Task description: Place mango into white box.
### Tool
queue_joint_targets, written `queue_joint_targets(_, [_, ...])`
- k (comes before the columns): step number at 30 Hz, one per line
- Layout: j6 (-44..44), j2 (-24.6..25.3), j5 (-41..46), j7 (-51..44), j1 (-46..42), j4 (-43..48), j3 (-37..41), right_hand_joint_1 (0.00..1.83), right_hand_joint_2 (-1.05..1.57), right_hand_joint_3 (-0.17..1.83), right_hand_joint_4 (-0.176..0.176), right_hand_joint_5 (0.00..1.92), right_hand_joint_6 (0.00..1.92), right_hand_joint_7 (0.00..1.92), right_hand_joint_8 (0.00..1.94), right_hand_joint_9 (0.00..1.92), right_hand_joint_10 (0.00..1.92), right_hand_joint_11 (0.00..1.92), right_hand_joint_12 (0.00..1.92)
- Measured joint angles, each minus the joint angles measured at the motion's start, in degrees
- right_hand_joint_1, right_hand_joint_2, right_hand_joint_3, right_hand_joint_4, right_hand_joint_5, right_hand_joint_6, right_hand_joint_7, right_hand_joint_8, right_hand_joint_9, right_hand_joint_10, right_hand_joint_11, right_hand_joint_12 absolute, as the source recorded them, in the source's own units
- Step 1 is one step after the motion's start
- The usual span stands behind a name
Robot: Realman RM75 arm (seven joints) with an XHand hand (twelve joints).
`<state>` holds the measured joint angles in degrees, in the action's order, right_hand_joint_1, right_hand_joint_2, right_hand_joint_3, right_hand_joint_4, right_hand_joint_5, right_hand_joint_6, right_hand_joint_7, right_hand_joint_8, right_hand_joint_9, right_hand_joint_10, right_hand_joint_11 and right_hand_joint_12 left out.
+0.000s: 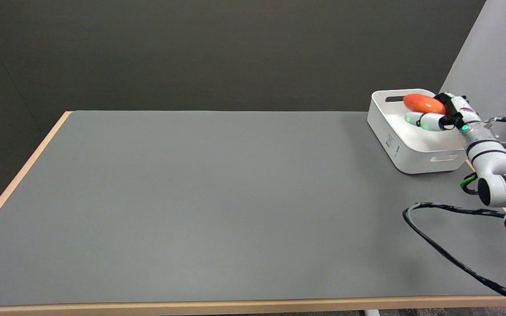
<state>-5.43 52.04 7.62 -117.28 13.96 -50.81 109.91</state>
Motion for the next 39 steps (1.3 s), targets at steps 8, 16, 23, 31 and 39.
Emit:
queue_joint_targets(8, [1.86,0.35,1.17,0.0,-1.58,-0.08,-0.4,0.59,0.59,0.94,0.045,0.0,0.2,0.0,0.05,0.0,0.34,0.0,1.05])
queue_joint_targets(16, [2.97,0.14,1.86,0.03,-2.01,1.09,-0.43,0.52,0.54,0.9,0.087,0.0,0.05,0.0,0.0,0.0,0.03,0.0,0.97])
queue_joint_targets(23, [3.43,-0.22,2.22,0.23,-2.77,1.22,-0.6,0.47,0.52,0.88,0.09,0.0,0.06,0.0,0.0,0.0,0.01,0.0,0.95])
queue_joint_targets(31, [1.37,-2.08,2.44,0.92,-4.03,0.21,-2.06,0.43,0.52,0.9,0.082,0.0,0.05,0.0,0.0,0.0,0.09,0.0,0.95])
queue_joint_targets(39, [-0.65,-4.61,2.92,1.41,-3.42,-4.96,-4.58,0.4,0.52,0.87,0.081,0.0,0.03,0.0,0.0,0.0,0.1,0.0,1.0])
